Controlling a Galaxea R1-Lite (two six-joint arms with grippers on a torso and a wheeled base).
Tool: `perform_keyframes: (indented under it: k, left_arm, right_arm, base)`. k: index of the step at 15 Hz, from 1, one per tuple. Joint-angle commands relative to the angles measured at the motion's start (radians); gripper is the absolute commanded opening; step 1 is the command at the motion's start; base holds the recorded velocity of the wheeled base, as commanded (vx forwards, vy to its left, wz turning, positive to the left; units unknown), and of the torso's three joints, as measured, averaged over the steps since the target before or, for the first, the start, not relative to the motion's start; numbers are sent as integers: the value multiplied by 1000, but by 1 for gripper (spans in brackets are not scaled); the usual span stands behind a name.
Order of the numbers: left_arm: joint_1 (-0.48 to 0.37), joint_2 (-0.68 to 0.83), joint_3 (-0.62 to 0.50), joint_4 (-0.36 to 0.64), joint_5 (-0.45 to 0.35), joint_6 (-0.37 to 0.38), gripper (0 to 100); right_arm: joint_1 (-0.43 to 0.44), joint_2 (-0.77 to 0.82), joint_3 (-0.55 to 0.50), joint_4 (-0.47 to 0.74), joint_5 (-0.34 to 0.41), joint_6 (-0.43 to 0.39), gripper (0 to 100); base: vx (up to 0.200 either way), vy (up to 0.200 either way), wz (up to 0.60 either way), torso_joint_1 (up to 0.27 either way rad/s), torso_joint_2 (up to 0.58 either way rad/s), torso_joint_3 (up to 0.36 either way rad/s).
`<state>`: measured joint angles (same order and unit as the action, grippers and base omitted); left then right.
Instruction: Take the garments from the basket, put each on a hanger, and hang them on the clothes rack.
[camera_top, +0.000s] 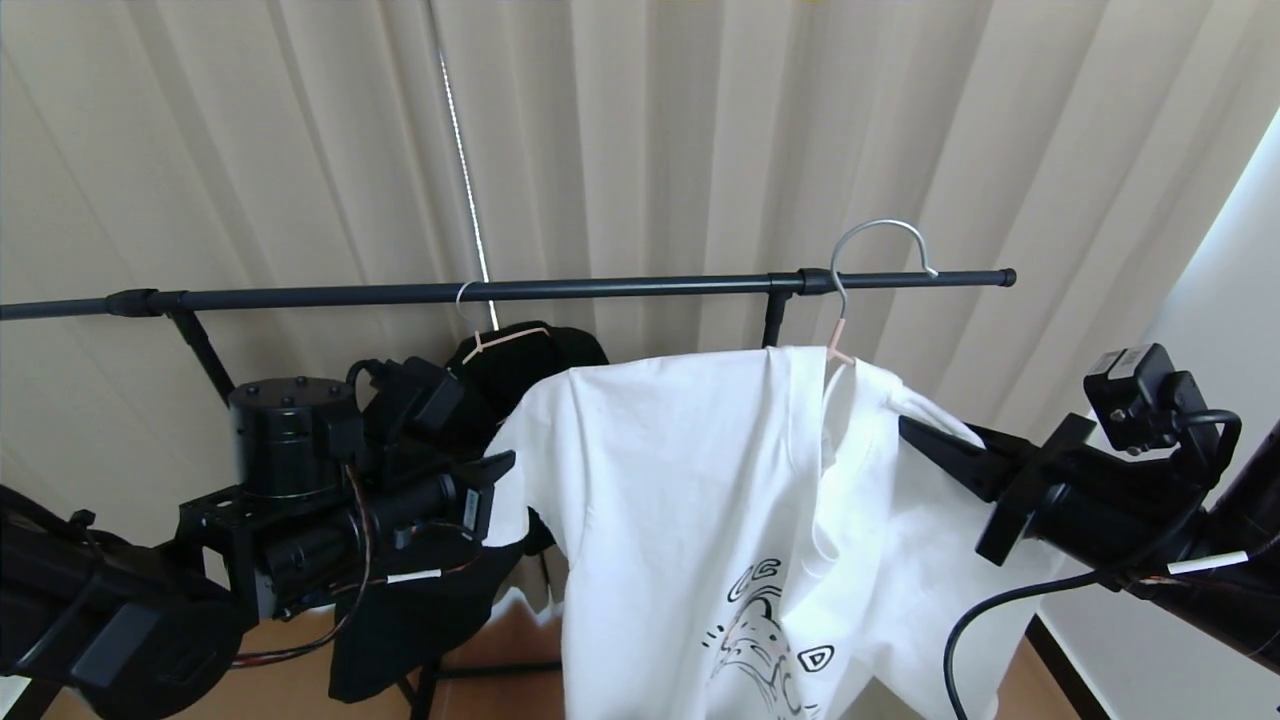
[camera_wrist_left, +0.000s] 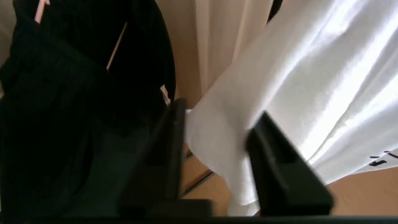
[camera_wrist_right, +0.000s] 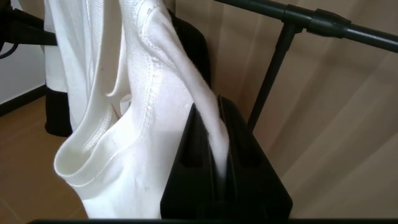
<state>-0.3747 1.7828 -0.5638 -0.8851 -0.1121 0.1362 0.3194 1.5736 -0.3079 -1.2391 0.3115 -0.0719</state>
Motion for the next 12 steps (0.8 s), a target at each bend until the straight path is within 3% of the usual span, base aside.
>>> perform_keyframes:
  k: [1,6,12]
  left_arm:
    - [5,-17,21,0,6,0,0]
    - [83,-39,65,-2,8,-1,0]
    - [85,-59,81,0,8,-1,0]
  right_arm:
    - [-9,9,-7,0,1,0,0]
    - [-14,0,-5,0,0,1,0]
    - [-16,-12,-7,0,1,11,0]
  base:
    - [0,0,0,0,0,0]
    - [0,0,0,0,0,0]
    - [0,0,0,0,0,0]
